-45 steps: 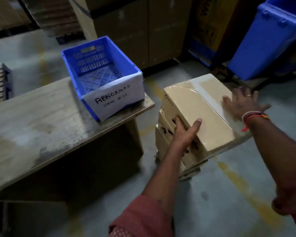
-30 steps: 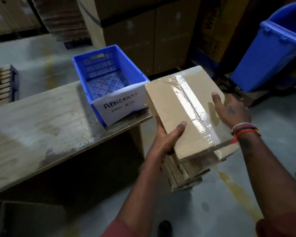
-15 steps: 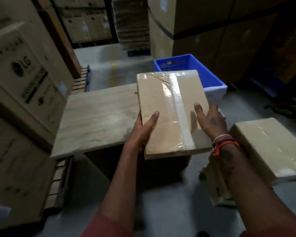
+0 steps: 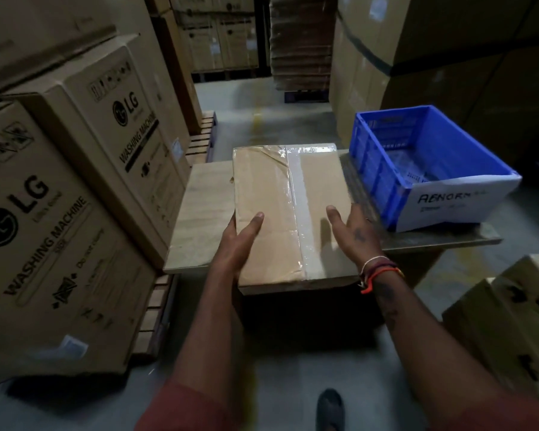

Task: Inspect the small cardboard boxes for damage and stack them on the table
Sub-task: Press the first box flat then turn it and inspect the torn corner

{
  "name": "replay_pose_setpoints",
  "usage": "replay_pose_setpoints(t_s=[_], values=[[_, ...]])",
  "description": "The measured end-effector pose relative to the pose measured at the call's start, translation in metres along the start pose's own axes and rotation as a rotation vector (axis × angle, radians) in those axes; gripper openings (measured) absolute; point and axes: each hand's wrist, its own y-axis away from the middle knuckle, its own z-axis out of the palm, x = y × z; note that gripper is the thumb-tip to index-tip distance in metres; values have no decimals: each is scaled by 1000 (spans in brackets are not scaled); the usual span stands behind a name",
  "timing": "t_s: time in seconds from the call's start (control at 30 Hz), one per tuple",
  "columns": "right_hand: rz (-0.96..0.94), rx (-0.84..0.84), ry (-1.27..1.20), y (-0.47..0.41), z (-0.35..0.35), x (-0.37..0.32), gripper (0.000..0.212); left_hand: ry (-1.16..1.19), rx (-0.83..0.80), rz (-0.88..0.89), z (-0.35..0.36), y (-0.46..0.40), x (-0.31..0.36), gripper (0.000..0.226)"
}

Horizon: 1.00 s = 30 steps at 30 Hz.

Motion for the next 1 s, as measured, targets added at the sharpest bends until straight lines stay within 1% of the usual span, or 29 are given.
replay_pose_setpoints(t_s=[0.03, 0.13, 0.2, 0.27, 0.33, 0.4, 0.5, 0.53, 0.63, 0.8, 0.87, 0.97, 1.0], values=[[-4, -21, 9, -8, 4, 0, 61, -4, 5, -4, -2, -10, -1, 42], [-33, -61, -24, -37, 16, 5, 42, -31, 3, -24, -6, -47, -5, 51], [-73, -72, -69, -62, 26, 9, 35, -36, -1, -40, -6, -77, -8, 53], [-91, -89, -97, -91, 38, 12, 38, -47, -2, -64, -2, -111, -11, 56], [-69, -95, -107, -126, 51, 16, 46, -49, -4, -74, 5, -147, -15, 58], [-10, -90, -90, -163, 64, 19, 54, -57, -7, -83, 14, -184, -17, 54], [39, -122, -55, -213, 77, 21, 58, -53, -7, -128, 27, -232, -16, 48], [38, -136, -43, -229, 81, 23, 59, -65, -6, -133, 31, -247, -16, 51], [53, -161, -2, -267, 93, 30, 62, -107, 22, -186, 41, -284, -18, 72], [92, -215, 30, -292, 115, 45, 63, -178, 57, -244, 43, -313, -43, 75], [66, -213, 52, -300, 123, 48, 63, -193, 70, -252, 39, -321, -50, 75], [52, -215, 165, -302, 129, 44, 64, -213, 75, -243, 37, -324, -52, 73], [50, -205, 240, -300, 129, 42, 67, -268, 104, -207, 38, -323, -52, 72]])
